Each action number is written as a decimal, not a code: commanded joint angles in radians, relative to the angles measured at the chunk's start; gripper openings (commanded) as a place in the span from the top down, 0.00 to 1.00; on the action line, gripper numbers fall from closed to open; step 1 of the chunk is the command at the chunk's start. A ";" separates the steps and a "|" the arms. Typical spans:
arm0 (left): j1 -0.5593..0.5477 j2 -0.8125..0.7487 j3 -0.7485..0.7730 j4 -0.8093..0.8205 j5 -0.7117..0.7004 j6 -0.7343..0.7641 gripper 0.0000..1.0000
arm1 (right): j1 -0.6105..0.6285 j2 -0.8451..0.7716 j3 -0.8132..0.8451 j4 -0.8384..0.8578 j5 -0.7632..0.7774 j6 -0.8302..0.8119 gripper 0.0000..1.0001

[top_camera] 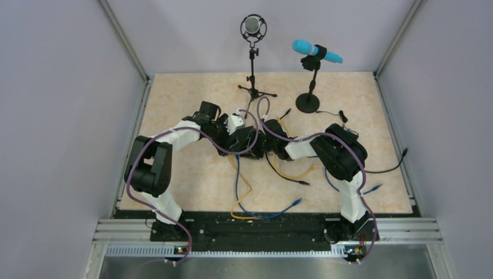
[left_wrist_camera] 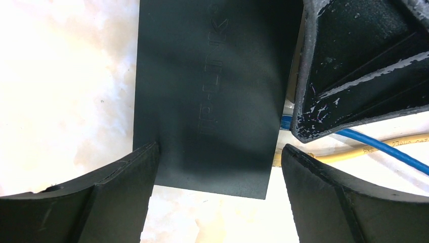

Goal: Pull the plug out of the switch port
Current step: Pull the connector from the switch port.

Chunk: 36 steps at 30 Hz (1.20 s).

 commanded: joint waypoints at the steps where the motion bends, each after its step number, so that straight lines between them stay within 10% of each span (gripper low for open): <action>1: -0.005 0.009 -0.003 -0.062 0.012 0.012 0.06 | 0.009 0.028 0.008 0.011 0.028 0.002 0.63; 36: -0.030 0.034 0.008 -0.145 -0.006 0.027 0.02 | 0.028 -0.005 -0.036 -0.001 0.137 0.020 0.62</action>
